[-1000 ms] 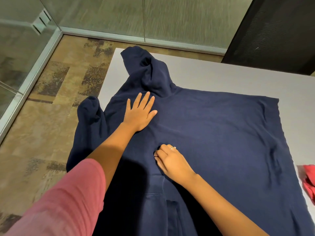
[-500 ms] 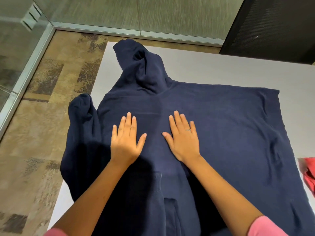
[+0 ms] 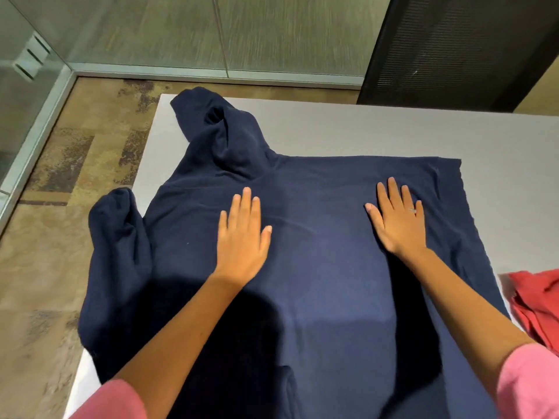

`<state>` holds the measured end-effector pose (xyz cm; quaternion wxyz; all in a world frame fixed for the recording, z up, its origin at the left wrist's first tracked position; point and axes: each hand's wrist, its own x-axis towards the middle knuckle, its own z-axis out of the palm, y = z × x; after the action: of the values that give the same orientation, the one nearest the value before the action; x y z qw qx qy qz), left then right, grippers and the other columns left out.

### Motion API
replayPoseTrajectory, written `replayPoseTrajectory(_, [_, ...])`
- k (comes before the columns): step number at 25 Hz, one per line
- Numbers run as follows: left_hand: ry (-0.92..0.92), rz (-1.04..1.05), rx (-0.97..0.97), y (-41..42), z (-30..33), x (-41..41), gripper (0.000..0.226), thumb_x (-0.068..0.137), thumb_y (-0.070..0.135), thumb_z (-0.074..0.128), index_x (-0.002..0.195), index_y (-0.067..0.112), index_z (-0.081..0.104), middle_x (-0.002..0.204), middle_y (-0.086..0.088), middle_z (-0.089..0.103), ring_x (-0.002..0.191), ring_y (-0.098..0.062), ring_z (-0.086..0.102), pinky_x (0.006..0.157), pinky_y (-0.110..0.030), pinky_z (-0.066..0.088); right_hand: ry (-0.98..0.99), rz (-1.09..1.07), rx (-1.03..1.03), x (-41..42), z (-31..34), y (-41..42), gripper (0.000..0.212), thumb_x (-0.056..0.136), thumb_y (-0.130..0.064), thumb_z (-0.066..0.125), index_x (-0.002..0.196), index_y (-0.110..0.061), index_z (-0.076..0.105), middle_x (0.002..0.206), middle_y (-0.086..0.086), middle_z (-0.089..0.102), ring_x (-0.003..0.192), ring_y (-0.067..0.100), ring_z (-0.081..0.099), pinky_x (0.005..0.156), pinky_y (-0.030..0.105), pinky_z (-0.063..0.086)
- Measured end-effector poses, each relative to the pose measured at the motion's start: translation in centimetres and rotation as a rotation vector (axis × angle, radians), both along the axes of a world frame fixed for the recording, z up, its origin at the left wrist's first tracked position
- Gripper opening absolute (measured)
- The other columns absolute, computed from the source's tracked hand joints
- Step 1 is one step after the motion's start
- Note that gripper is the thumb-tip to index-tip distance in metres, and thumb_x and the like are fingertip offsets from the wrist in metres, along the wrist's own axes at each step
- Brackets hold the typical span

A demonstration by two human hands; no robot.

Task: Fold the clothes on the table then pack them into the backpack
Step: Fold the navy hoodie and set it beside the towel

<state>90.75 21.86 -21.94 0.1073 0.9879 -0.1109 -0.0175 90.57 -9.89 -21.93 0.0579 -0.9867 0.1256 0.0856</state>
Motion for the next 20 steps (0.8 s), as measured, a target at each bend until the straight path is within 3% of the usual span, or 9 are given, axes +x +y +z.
replayPoseTrajectory(3, [0.026, -0.115, 0.053, -3.7, -1.1, -0.9, 0.066, 0.096, 0.045, 0.025, 0.149, 0.006, 0.027, 0.160, -0.011, 0.014, 0.146, -0.029, 0.019, 0.113, -0.055, 0.026, -0.038, -0.035, -0.009, 0.5, -0.2, -2.8, 0.067, 0.097, -0.057, 0.015, 0.154, -0.022, 0.010, 0.161, 0.005, 0.003, 0.148, 0.026, 0.002, 0.118, 0.049, 0.006])
replayPoseTrajectory(10, [0.013, -0.097, 0.133, -2.9, -2.3, -1.7, 0.074, 0.095, 0.055, 0.025, 0.149, 0.004, 0.026, 0.159, -0.014, 0.017, 0.145, -0.030, 0.021, 0.113, -0.051, 0.023, -0.100, -0.138, 0.008, 1.5, -0.9, -7.3, 0.067, 0.099, -0.054, 0.020, 0.152, -0.012, 0.017, 0.160, 0.008, 0.011, 0.147, 0.024, 0.011, 0.116, 0.052, 0.012])
replayPoseTrajectory(12, [0.028, -0.094, 0.137, -2.9, -2.1, -1.8, 0.074, 0.095, 0.055, 0.024, 0.150, 0.004, 0.026, 0.159, -0.012, 0.018, 0.145, -0.029, 0.022, 0.114, -0.051, 0.024, -0.178, -0.150, 0.061, 1.8, -0.6, -7.9, 0.054, 0.102, -0.042, 0.028, 0.147, -0.012, 0.032, 0.156, 0.009, 0.026, 0.142, 0.027, 0.026, 0.111, 0.053, 0.023])
replayPoseTrajectory(14, [0.037, -0.088, 0.136, -2.9, -2.0, -1.9, 0.074, 0.095, 0.056, 0.021, 0.150, 0.006, 0.026, 0.159, -0.010, 0.018, 0.146, -0.027, 0.020, 0.115, -0.051, 0.023, -0.334, -0.179, 0.221, 1.9, 0.1, -9.4, 0.038, 0.098, -0.023, 0.038, 0.131, -0.008, 0.052, 0.141, 0.013, 0.043, 0.125, 0.035, 0.046, 0.100, 0.051, 0.039])
replayPoseTrajectory(16, [0.043, -0.080, 0.130, -3.0, -1.9, -1.9, 0.075, 0.095, 0.057, 0.020, 0.150, 0.007, 0.025, 0.159, -0.008, 0.017, 0.146, -0.026, 0.017, 0.115, -0.051, 0.021, -0.456, -0.247, 0.392, 2.2, 1.4, -11.1, 0.031, 0.093, -0.008, 0.045, 0.122, -0.001, 0.053, 0.130, 0.019, 0.041, 0.108, 0.036, 0.053, 0.095, 0.048, 0.044])
replayPoseTrajectory(18, [0.041, -0.073, 0.120, -3.1, -1.9, -1.9, 0.074, 0.094, 0.057, 0.020, 0.150, 0.008, 0.026, 0.160, -0.007, 0.016, 0.147, -0.025, 0.016, 0.116, -0.050, 0.019, -0.368, -0.357, 0.456, 2.8, 2.8, -12.7, 0.039, 0.093, -0.007, 0.054, 0.130, 0.002, 0.044, 0.133, 0.022, 0.037, 0.109, 0.035, 0.051, 0.097, 0.038, 0.042])
replayPoseTrajectory(20, [0.032, -0.071, 0.115, -3.1, -1.8, -2.0, 0.074, 0.094, 0.056, 0.021, 0.150, 0.008, 0.026, 0.160, -0.006, 0.016, 0.147, -0.024, 0.016, 0.116, -0.050, 0.018, -0.226, -0.462, 0.534, 3.9, 3.8, -14.3, 0.043, 0.089, -0.015, 0.064, 0.126, 0.001, 0.049, 0.125, 0.019, 0.049, 0.107, 0.032, 0.053, 0.087, 0.031, 0.040])
